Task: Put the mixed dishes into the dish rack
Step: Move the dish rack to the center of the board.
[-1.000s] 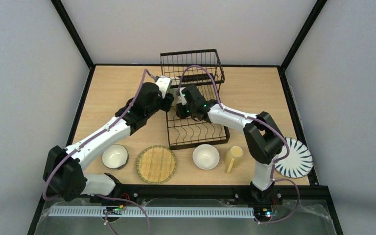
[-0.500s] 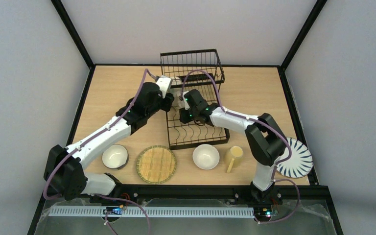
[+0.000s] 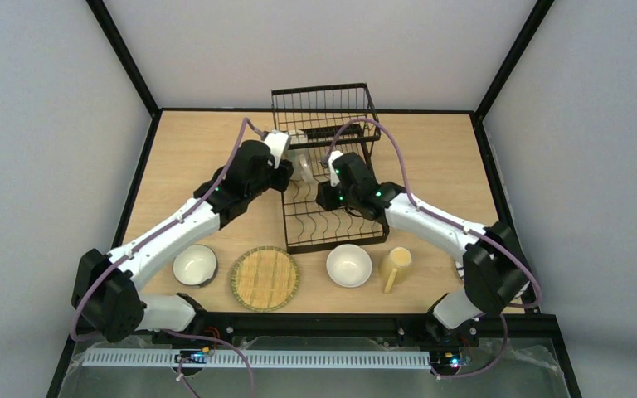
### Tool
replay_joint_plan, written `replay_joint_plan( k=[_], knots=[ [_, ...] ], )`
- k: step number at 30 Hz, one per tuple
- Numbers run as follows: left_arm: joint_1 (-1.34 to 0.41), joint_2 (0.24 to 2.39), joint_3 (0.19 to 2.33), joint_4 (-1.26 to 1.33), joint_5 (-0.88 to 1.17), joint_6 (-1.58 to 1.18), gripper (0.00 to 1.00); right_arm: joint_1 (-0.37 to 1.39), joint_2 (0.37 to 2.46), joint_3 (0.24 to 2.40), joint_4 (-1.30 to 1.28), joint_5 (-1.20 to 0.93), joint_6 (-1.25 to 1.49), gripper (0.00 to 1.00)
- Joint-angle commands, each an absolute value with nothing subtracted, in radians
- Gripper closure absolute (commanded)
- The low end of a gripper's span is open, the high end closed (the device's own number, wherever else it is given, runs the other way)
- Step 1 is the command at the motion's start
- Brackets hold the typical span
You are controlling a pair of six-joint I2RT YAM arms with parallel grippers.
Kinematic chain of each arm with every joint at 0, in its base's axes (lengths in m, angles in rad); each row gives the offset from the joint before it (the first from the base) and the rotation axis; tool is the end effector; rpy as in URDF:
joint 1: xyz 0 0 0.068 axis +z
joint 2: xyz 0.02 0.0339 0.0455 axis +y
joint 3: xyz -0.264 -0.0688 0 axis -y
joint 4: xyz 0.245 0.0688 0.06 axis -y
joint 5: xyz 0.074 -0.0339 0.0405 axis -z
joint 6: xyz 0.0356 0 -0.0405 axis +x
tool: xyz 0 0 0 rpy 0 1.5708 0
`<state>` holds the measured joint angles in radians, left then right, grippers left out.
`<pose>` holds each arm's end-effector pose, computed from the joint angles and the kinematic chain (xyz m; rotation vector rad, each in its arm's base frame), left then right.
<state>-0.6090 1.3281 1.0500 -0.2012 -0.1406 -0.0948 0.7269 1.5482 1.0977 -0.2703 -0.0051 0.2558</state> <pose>0.2535 -0.1707 0.3098 0.4378 2.0107 -0.2944 0.2562 0.2281 0.2524 -0.5501 2.2804 0.5062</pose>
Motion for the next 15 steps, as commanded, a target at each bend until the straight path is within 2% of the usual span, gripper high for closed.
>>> replay_joint_plan(
  k=[1, 9, 15],
  knots=[
    [-0.641, 1.307, 1.032, -0.256, -0.168, -0.106, 0.02, 0.73, 1.468, 1.038, -0.33, 0.043, 0.283, 0.07],
    [-0.713, 1.361, 1.012, -0.264, -0.222, -0.136, 0.02, 0.73, 1.301, 1.002, -0.463, 0.165, 0.326, 0.09],
    [-0.756, 1.414, 1.032, -0.279, -0.24, -0.166, 0.03, 0.73, 1.269, 0.976, -0.573, 0.295, 0.379, 0.11]
  ],
)
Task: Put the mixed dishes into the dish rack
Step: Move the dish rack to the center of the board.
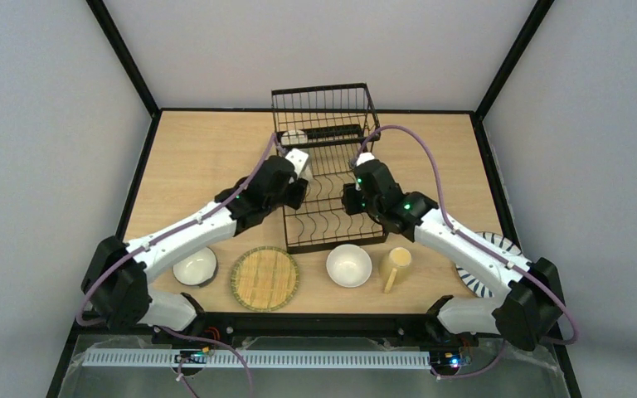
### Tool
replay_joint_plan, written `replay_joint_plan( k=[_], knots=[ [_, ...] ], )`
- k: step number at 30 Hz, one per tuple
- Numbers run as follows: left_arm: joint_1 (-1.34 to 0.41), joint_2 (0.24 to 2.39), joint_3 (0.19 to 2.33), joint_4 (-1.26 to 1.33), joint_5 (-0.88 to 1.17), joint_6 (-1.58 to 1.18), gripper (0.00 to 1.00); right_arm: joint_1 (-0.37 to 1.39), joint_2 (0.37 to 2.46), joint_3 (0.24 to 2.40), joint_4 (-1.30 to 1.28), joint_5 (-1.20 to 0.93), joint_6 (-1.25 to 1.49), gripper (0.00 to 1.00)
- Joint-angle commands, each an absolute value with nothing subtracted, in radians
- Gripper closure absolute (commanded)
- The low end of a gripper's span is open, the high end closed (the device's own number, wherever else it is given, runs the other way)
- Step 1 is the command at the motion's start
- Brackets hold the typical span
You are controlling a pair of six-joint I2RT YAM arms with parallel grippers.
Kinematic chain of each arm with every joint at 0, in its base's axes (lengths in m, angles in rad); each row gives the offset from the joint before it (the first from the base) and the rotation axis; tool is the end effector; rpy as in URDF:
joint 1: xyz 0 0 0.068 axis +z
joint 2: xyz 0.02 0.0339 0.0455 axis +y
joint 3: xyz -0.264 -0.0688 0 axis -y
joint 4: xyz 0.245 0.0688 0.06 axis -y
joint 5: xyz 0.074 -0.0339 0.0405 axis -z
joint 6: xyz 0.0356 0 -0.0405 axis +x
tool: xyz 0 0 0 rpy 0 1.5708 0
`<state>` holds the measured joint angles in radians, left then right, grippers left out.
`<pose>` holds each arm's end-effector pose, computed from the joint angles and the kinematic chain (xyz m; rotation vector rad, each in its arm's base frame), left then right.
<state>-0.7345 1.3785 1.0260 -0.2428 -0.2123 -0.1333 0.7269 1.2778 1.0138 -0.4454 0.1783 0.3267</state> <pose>0.2353 -0.2024 0.2833 0.5230 2.0994 -0.2729 0.2124 0.1805 0.2892 -0.3629 2.2625 0.3520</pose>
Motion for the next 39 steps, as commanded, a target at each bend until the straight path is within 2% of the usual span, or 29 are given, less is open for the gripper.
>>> replay_joint_plan(
  k=[1, 4, 16, 28, 39],
  knots=[
    [-0.759, 1.419, 1.031, -0.283, -0.241, -0.183, 0.03, 0.731, 1.27, 0.969, -0.582, 0.315, 0.388, 0.11],
    [-0.759, 1.425, 1.012, -0.288, -0.24, -0.25, 0.03, 0.717, 1.282, 0.949, -0.582, 0.362, 0.395, 0.12],
    [-0.755, 1.472, 1.0, -0.325, -0.265, -0.422, 0.02, 0.537, 1.391, 0.957, -0.473, 0.292, 0.314, 0.14],
    [-0.699, 1.435, 0.903, -0.316, -0.246, -0.49, 0.01, 0.515, 1.497, 0.959, -0.44, 0.277, 0.315, 0.14],
    [-0.669, 1.416, 0.826, -0.261, -0.205, -0.503, 0.01, 0.5, 1.551, 0.973, -0.425, 0.278, 0.326, 0.19]
  ],
)
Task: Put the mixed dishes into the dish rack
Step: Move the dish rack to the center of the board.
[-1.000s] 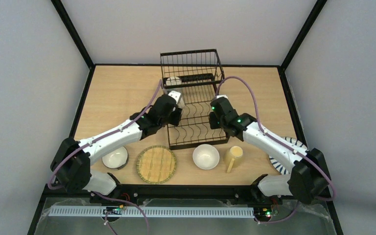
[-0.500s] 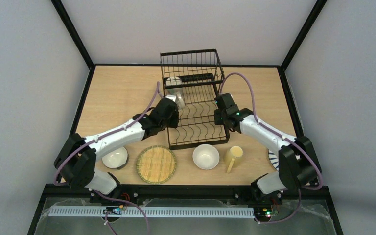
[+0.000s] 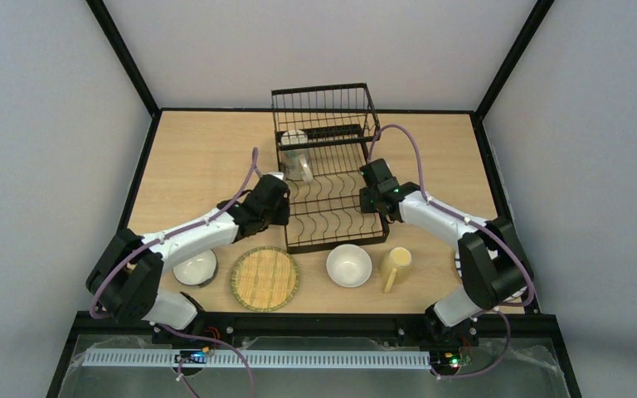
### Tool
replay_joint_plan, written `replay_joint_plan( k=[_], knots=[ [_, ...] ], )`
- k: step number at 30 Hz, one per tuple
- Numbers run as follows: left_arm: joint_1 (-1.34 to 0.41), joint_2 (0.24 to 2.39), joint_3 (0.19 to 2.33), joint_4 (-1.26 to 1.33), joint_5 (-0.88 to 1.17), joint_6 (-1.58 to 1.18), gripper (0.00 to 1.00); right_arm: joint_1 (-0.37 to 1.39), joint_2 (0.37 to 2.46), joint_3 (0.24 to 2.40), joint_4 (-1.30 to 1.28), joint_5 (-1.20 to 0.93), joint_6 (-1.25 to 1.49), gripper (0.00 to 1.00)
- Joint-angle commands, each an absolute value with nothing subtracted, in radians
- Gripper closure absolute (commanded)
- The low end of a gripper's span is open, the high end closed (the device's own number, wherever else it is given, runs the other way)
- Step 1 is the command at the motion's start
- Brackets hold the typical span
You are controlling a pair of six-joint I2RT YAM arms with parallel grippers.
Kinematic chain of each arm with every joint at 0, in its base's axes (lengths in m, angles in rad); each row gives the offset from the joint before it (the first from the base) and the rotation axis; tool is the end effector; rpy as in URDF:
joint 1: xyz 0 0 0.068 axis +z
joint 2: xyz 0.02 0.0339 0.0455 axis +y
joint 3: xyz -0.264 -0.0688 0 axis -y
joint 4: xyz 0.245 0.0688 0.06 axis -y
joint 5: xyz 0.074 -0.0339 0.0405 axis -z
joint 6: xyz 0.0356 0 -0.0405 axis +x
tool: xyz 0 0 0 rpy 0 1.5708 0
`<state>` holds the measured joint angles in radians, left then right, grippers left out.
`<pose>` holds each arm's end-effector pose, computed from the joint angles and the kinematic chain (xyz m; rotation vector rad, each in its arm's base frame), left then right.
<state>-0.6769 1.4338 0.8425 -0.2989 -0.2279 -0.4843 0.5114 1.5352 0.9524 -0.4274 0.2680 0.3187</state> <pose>0.2305 -0.1749 0.2038 0.1363 2.4405 -0.2406 0.2713 0.1414 0.2008 -0.1454 2.5224 -0.0184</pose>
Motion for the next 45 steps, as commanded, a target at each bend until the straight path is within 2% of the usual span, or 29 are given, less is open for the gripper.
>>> replay_joint_plan(
  k=[1, 16, 24, 30, 39, 45],
  knots=[
    [-0.669, 1.415, 0.825, -0.254, -0.202, -0.503, 0.01, 0.5, 1.545, 0.975, -0.425, 0.276, 0.327, 0.19],
    [-0.668, 1.478, 0.853, -0.219, -0.164, -0.513, 0.02, 0.5, 1.383, 1.034, -0.569, 0.327, 0.348, 0.16],
    [-0.667, 1.536, 0.878, -0.201, -0.153, -0.52, 0.02, 0.5, 1.285, 0.935, -0.652, 0.362, 0.421, 0.13],
    [-0.668, 1.575, 0.902, -0.194, -0.147, -0.522, 0.02, 0.5, 1.3, 0.906, -0.646, 0.364, 0.42, 0.13],
    [-0.667, 1.603, 0.914, -0.185, -0.14, -0.506, 0.11, 0.5, 1.328, 0.91, -0.622, 0.36, 0.397, 0.13],
    [-0.66, 1.63, 0.92, -0.183, -0.14, -0.512, 0.11, 0.5, 1.321, 0.919, -0.645, 0.362, 0.399, 0.13]
  ],
)
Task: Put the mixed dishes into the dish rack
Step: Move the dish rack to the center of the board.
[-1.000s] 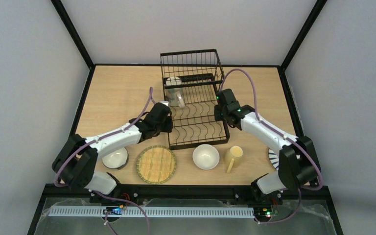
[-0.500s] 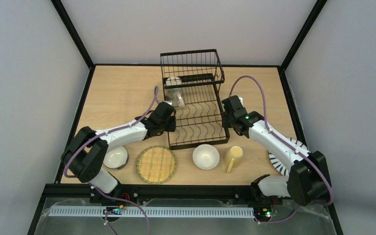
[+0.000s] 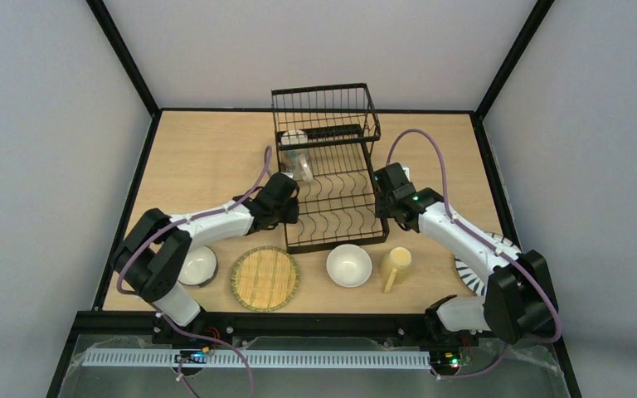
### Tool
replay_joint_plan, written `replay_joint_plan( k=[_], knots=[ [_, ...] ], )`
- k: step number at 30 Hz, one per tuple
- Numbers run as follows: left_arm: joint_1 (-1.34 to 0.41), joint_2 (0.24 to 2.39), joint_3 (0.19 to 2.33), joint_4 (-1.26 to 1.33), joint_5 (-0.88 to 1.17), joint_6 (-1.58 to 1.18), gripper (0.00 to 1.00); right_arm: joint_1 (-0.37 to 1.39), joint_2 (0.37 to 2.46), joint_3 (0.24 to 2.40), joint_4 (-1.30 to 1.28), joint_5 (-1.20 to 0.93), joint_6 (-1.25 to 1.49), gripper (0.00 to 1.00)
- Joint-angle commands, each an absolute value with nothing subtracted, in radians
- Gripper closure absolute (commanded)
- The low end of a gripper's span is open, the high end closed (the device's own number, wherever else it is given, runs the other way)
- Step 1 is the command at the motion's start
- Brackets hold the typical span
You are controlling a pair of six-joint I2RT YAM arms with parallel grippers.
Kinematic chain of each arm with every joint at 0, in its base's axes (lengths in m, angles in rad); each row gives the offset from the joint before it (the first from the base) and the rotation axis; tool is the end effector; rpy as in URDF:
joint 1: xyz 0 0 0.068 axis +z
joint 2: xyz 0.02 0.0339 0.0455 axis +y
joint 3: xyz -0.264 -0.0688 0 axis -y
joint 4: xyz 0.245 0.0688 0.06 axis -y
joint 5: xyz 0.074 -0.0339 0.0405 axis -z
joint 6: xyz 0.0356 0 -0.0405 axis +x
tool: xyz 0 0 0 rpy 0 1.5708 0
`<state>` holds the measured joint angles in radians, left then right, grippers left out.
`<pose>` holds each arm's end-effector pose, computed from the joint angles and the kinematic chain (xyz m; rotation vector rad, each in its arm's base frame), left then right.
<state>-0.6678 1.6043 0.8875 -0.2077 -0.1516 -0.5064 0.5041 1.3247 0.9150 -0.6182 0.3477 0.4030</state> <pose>0.2536 -0.1932 0.1745 0.1385 2.5026 -0.3064 0.2334 0.1149 0.2350 -0.0043 2.5087 -0.0900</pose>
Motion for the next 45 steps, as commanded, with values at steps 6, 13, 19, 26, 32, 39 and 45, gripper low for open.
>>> replay_joint_plan(
  k=[6, 13, 19, 26, 32, 39, 45],
  knots=[
    [-0.655, 1.676, 0.958, -0.179, -0.138, -0.523, 0.11, 0.5, 1.252, 0.928, -0.719, 0.376, 0.424, 0.13],
    [-0.656, 1.72, 1.007, -0.186, -0.132, -0.536, 0.09, 0.502, 1.163, 0.934, -0.774, 0.357, 0.468, 0.13],
    [-0.655, 1.734, 1.036, -0.198, -0.133, -0.537, 0.08, 0.5, 1.147, 0.943, -0.84, 0.318, 0.542, 0.13],
    [-0.655, 1.758, 1.06, -0.201, -0.132, -0.537, 0.09, 0.502, 1.044, 0.926, -0.895, 0.297, 0.607, 0.16],
    [-0.655, 1.787, 1.093, -0.204, -0.127, -0.53, 0.09, 0.502, 0.994, 0.921, -0.93, 0.278, 0.626, 0.38],
    [-0.655, 1.808, 1.116, -0.209, -0.127, -0.524, 0.09, 0.517, 0.961, 0.897, -0.971, 0.221, 0.656, 0.76],
    [-0.655, 1.817, 1.121, -0.21, -0.128, -0.526, 0.09, 0.554, 0.954, 0.905, -1.01, 0.191, 0.668, 0.95]
  ],
)
